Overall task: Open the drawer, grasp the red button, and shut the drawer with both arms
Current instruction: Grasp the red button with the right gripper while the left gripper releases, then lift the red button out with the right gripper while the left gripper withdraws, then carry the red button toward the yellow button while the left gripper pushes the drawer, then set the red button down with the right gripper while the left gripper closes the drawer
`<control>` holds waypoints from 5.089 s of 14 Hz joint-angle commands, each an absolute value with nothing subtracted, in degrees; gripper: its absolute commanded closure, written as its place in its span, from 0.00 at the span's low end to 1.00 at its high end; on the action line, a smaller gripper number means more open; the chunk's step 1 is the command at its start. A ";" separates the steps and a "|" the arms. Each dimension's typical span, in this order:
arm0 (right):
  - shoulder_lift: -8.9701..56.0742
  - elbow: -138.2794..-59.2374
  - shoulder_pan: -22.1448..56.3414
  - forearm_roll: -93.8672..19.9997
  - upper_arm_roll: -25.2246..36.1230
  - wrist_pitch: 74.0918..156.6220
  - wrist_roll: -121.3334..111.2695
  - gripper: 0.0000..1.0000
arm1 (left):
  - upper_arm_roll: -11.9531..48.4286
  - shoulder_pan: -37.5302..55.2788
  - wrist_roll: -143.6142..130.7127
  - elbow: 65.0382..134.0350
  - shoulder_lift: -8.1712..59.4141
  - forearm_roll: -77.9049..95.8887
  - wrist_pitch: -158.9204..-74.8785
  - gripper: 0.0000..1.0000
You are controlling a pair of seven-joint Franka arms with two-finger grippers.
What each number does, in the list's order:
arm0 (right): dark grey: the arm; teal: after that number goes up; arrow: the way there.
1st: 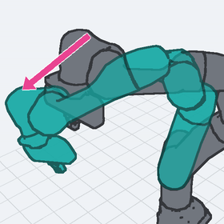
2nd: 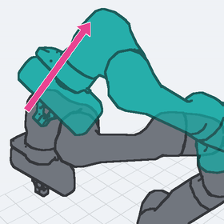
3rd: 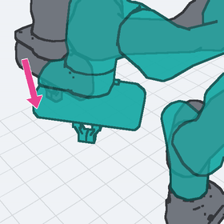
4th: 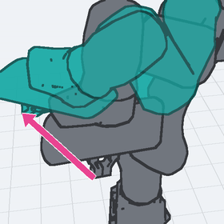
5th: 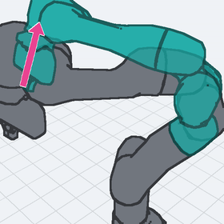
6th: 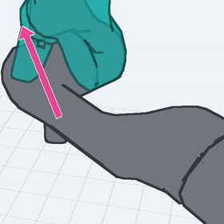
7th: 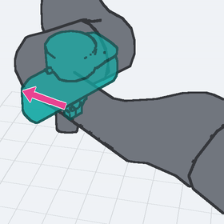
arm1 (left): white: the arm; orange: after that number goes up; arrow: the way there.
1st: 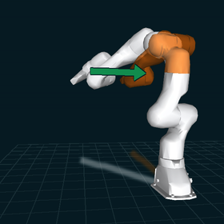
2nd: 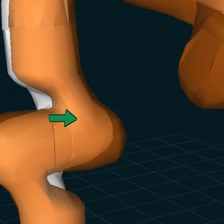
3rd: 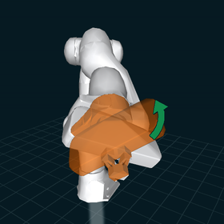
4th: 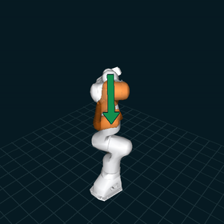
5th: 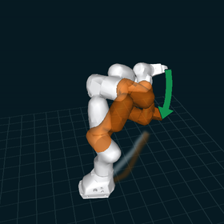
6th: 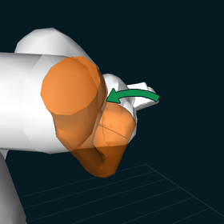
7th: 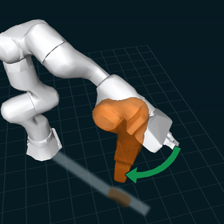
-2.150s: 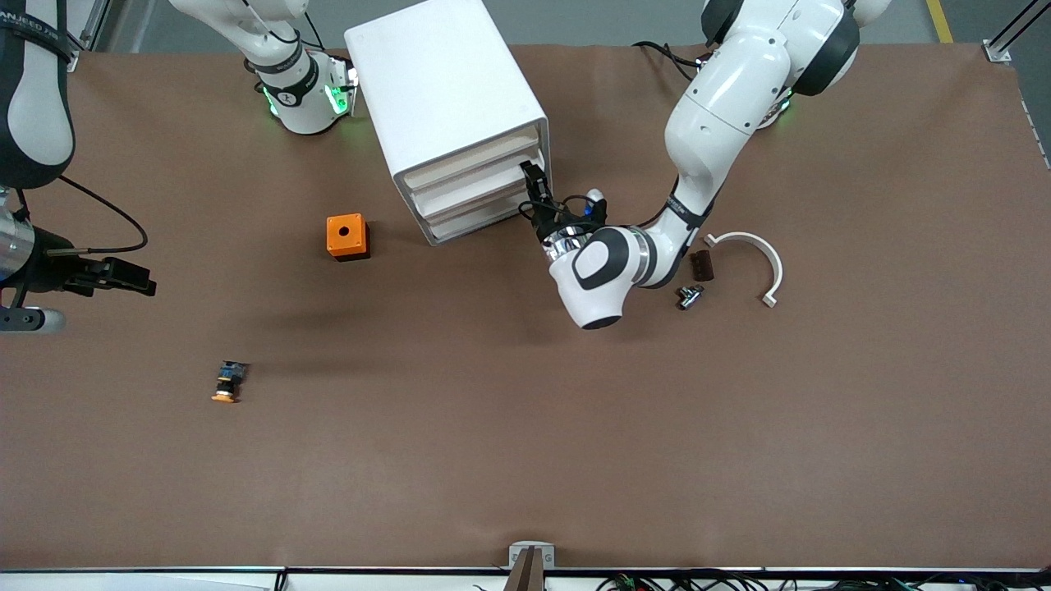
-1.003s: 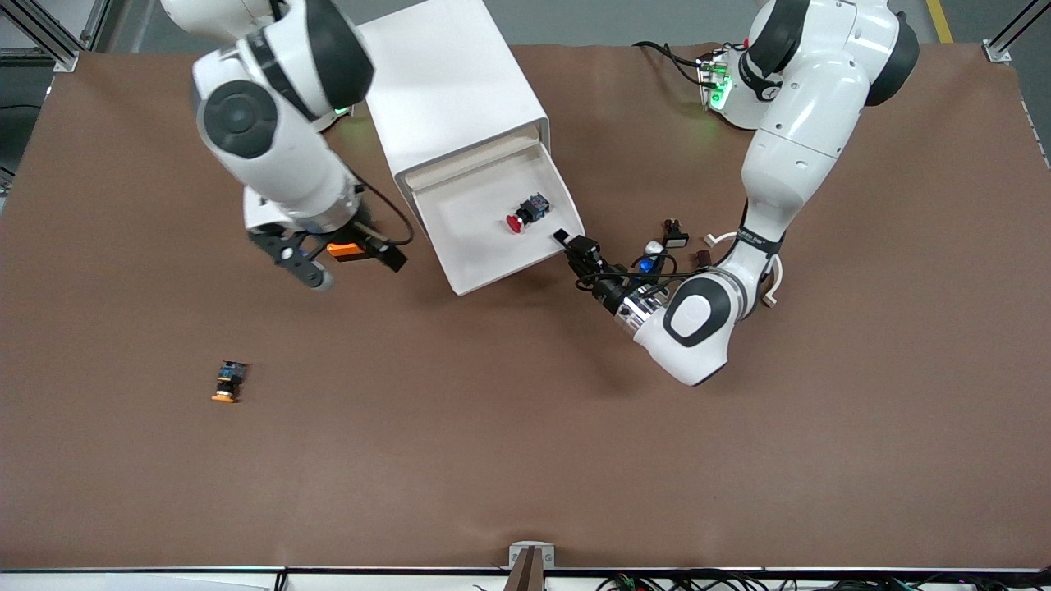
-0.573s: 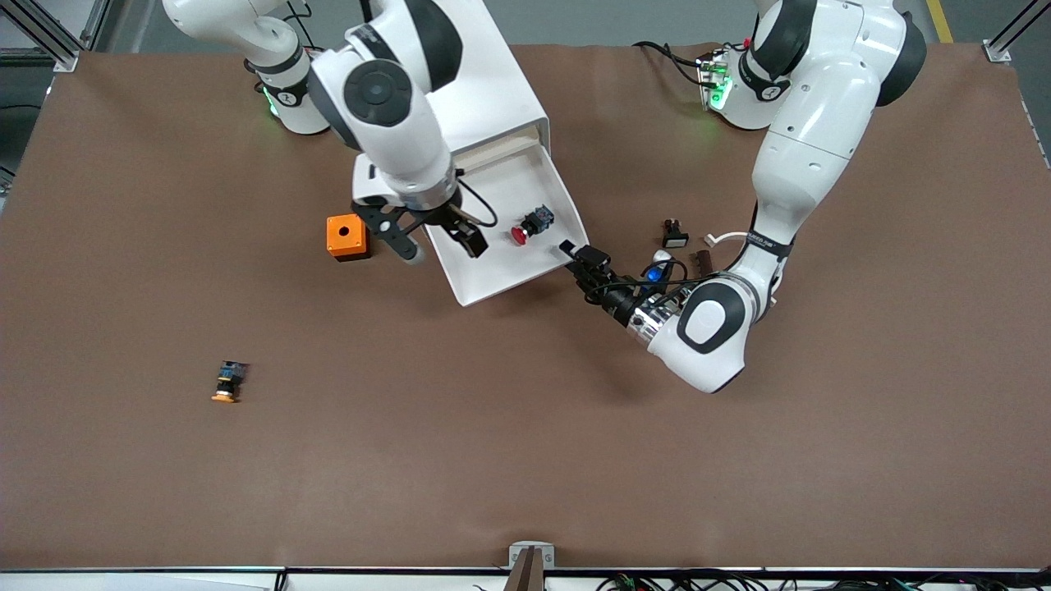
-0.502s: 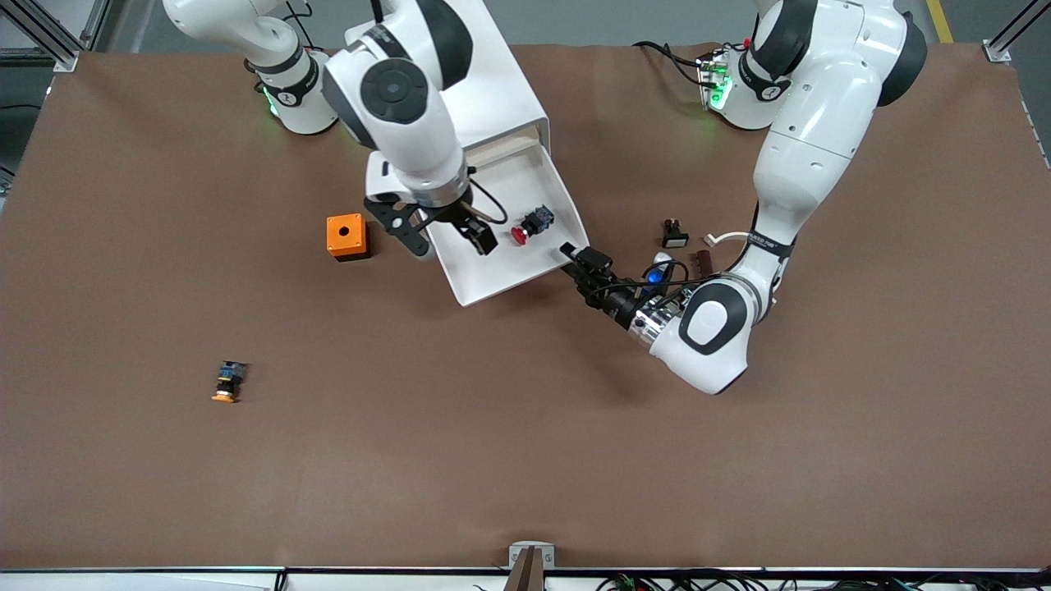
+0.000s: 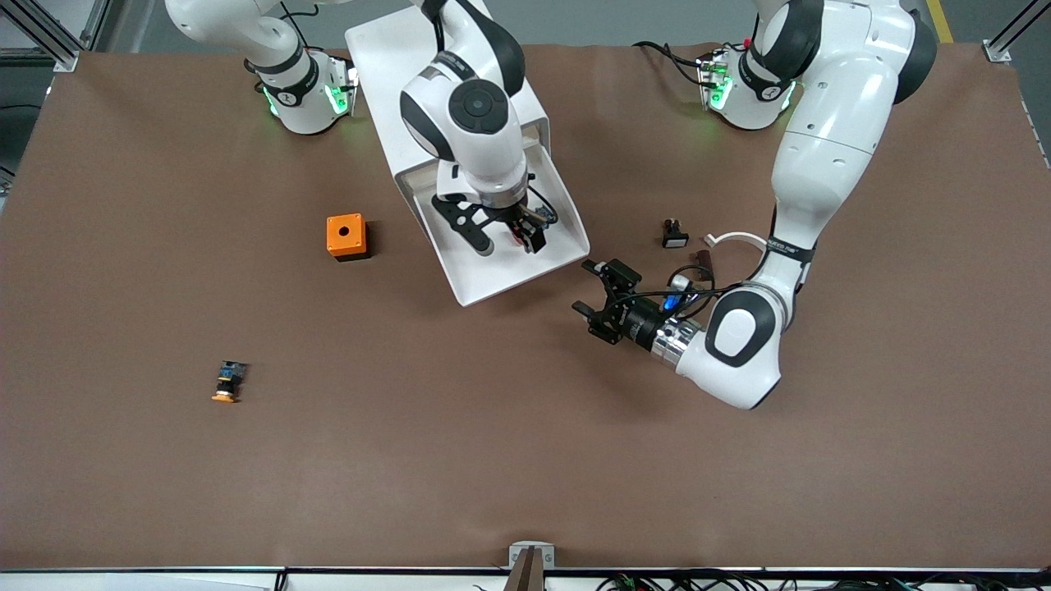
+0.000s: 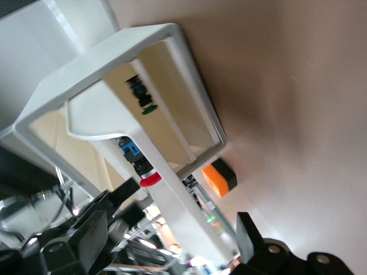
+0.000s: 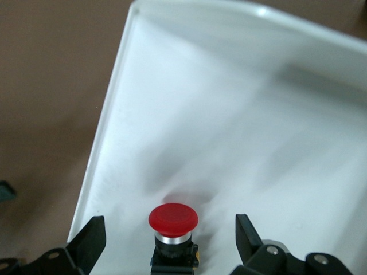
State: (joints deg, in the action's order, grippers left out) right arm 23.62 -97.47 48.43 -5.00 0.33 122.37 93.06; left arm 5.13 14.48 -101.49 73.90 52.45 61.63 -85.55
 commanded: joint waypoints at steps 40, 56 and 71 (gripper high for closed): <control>24.87 -92.72 14.26 -4.75 1.49 112.39 28.07 1.00 | -0.62 33.48 -59.66 72.25 42.71 8.20 -112.41 0.01; 41.31 -91.67 3.16 -4.57 1.49 129.55 13.89 1.00 | 0.00 44.21 -71.18 72.16 43.77 8.96 -112.32 0.01; 38.87 -89.91 3.43 -3.60 2.20 123.79 13.27 0.00 | 0.79 50.01 -74.88 72.25 45.79 28.91 -108.90 0.01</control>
State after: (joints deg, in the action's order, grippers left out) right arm 42.66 -89.59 4.06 -4.31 2.60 128.48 13.89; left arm 0.72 49.59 -73.40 72.67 45.14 26.90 -109.44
